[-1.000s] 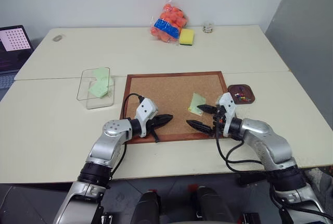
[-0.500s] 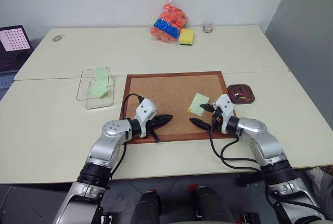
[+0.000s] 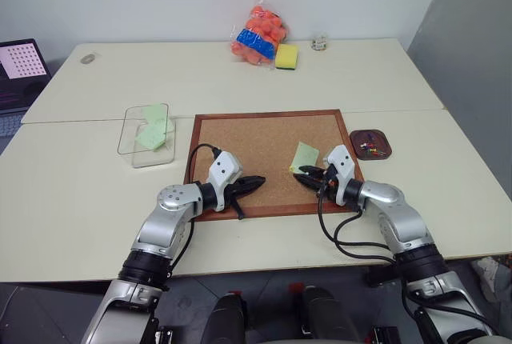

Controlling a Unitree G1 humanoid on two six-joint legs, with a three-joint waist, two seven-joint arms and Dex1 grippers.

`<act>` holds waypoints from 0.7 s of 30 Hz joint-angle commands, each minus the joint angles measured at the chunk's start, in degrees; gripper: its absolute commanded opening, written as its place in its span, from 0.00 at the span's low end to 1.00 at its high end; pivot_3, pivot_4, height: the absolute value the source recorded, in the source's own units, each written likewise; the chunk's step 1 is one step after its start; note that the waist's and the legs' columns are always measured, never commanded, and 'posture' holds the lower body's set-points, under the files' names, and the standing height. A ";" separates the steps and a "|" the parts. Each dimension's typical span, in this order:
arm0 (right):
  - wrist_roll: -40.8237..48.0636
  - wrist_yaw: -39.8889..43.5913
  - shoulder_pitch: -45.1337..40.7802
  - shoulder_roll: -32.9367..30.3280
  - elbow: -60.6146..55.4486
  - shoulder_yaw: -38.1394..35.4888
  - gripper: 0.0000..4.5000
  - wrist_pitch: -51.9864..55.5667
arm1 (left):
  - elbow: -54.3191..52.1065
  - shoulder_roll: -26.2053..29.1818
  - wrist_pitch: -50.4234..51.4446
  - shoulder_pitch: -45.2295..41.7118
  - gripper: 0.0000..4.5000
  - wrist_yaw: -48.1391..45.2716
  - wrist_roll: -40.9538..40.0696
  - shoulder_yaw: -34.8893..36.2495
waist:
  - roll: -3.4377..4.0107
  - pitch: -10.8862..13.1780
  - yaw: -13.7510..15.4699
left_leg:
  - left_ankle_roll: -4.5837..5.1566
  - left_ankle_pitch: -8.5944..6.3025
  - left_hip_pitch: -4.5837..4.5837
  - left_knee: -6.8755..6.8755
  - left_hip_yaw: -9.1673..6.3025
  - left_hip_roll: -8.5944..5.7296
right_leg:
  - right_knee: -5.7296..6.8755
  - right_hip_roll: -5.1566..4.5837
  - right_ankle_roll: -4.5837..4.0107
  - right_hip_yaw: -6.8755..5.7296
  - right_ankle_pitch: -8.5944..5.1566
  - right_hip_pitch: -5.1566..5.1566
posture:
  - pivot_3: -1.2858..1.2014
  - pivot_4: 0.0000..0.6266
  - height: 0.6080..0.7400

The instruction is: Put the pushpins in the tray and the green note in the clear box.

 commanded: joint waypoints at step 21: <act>11.73 -2.68 0.08 3.81 -14.15 -8.42 0.01 7.81 | 0.46 0.42 -0.61 0.58 0.00 0.86 1.15 0.17 | 0.00 0.00 0.06 | 0.00 0.00 -0.01 0.01 -0.03 0.00 | 0.02 -0.01 0.00 -0.01 0.00 0.01 | 0.52 0.24 1.00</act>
